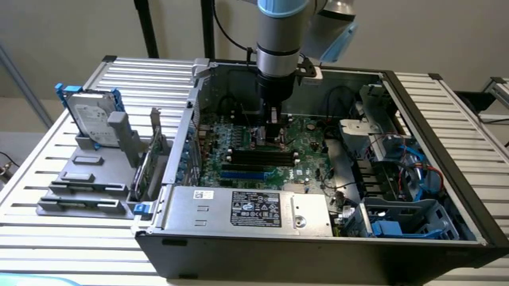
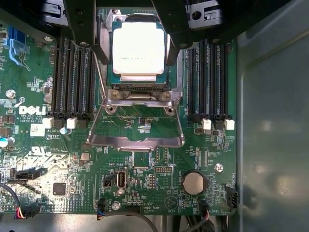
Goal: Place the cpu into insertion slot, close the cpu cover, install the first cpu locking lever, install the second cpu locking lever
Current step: 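Place the cpu into insertion slot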
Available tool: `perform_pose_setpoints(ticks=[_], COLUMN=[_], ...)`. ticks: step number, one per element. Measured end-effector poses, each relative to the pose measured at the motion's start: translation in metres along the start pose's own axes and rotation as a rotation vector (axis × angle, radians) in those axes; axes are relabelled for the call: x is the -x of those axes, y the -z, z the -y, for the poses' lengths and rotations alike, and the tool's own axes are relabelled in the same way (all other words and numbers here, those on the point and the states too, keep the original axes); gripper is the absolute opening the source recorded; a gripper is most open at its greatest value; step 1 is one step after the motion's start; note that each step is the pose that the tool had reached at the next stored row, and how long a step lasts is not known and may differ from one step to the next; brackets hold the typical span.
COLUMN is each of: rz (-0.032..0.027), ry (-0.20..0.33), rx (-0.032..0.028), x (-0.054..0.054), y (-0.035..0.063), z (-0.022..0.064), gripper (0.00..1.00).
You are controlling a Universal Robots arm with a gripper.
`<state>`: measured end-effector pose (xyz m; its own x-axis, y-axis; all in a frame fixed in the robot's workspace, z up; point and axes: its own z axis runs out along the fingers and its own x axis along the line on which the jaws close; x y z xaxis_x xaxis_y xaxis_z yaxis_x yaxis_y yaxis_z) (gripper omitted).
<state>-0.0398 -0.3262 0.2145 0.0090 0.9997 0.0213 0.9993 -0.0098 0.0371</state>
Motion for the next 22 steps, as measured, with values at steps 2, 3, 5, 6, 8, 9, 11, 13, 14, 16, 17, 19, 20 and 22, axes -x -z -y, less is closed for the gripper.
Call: perform_pose_setpoints(ticks=[2, 3, 5, 6, 8, 9, 11, 13, 14, 16, 17, 19, 20, 22], rz=[0.0003, 0.0004, 0.0005, 0.0006, 0.0006, 0.0006, 0.0005, 0.0006, 0.0009, 0.0015, 0.0017, 0.0023, 0.0022, 0.0019], ry=[-0.004, -0.006, -0.007, -0.008, -0.008, -0.008, -0.008, -0.01, -0.011, -0.013, -0.015, -0.016, -0.016, -0.017], rx=[-0.0003, -0.0005, -0.0009, -0.0011, -0.0018, -0.0023, -0.0031, -0.0045, -0.0059, -0.0091, -0.0107, -0.012, -0.0121, -0.0122], x=[0.0, 0.0, 0.0001, 0.0001, 0.0001, 0.0001, 0.0001, 0.0001, 0.0001, 0.0002, 0.0002, 0.0003, 0.0002, 0.0002], y=[-0.0011, -0.0016, -0.0024, -0.0027, -0.0033, -0.0036, -0.0045, -0.0059, -0.0068, -0.0083, -0.0088, -0.0092, -0.0094, -0.0098], z=[0.0, 0.0001, 0.0001, 0.0001, 0.0001, 0.0001, 0.0002, 0.0002, 0.0002, 0.0003, 0.0003, 0.0004, 0.0003, 0.0001], gripper=[0.55, 0.55, 0.55, 0.55, 0.55, 0.55, 0.55, 0.55, 0.55, 0.55, 0.55, 0.55, 0.55, 0.55])
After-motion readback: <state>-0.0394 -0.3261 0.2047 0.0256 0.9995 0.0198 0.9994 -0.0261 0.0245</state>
